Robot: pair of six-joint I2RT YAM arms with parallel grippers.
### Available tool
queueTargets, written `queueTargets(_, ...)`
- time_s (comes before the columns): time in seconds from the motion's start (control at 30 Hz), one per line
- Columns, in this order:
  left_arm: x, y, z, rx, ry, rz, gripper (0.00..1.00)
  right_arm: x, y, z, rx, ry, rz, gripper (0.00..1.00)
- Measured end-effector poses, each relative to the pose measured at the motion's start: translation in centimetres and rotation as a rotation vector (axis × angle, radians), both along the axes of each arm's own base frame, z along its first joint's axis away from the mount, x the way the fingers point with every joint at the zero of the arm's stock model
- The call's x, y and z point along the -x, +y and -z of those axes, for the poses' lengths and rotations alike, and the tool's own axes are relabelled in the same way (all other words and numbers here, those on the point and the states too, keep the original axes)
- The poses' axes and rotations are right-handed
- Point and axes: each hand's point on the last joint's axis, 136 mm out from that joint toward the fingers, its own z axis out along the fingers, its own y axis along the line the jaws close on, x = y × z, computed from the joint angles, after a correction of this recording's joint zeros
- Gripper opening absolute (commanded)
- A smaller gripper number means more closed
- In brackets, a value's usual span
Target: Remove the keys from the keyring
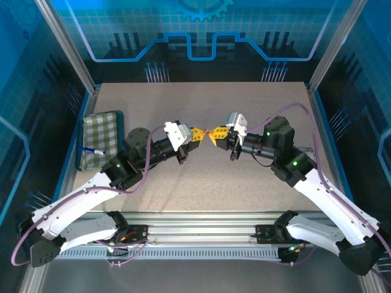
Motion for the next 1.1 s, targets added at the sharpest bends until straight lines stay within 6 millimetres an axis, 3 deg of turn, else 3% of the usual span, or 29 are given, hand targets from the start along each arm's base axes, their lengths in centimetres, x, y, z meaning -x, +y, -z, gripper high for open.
queueTargets(0.23, -0.1, 0.2, -0.2, 0.004, -0.035, -0.013, 0.00, -0.1, -0.7, 0.8, 0.045, -0.077, 0.063, 0.00)
queueTargets(1.0, 0.7, 0.2, -1.5, 0.061, -0.029, 0.014, 0.00, 0.6, -1.1, 0.5, 0.054, -0.191, 0.109, 0.00)
queueTargets(1.1, 0.6, 0.2, -1.5, 0.073, -0.010, 0.012, 0.11, 0.6, -1.1, 0.5, 0.055, -0.195, 0.110, 0.00)
